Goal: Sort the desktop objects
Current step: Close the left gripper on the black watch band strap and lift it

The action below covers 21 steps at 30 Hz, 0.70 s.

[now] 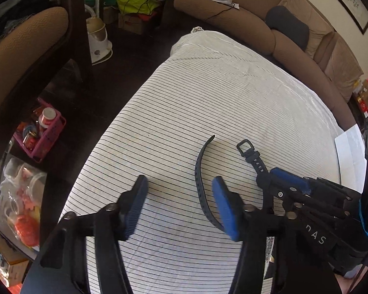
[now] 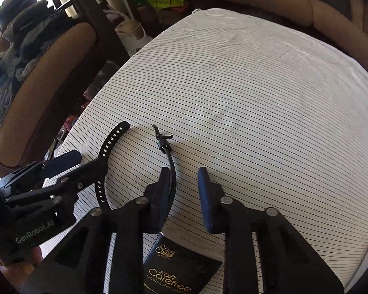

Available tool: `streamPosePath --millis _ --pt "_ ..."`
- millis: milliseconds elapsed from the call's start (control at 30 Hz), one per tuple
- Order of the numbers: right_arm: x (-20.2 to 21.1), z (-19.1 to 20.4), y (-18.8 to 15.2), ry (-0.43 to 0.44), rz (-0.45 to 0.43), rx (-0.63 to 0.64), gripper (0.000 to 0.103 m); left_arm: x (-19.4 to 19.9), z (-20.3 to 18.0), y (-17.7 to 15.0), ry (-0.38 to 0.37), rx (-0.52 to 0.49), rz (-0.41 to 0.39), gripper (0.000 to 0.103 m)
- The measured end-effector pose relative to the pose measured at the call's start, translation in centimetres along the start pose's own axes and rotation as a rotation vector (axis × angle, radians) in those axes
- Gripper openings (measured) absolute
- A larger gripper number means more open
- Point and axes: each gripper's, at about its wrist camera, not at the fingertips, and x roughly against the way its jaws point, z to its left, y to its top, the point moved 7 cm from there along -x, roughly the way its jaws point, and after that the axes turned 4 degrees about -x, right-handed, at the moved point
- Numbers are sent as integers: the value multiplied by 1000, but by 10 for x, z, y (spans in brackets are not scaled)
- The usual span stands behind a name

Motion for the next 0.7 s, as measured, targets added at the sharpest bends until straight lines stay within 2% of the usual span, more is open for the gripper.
streamPosePath --millis 33,100,133,167,300,700 --pt "0 3 -1 -8 2 13 13 0 -2 -1 0 -5 1 45" --pt "1 8 -3 -22 2 32 6 -1 -5 -2 1 -18 5 35" --pt "1 11 -3 -30 0 42 5 -2 -7 -3 -8 -19 9 20" --pt "2 15 -4 -39 -5 54 5 -3 -9 -4 -21 -17 16 14" --pt "2 22 -8 -56 -6 83 4 -4 -14 -6 -34 -24 23 13" --pt "17 23 -14 -14 -17 42 4 4 -26 -18 -105 -46 38 4"
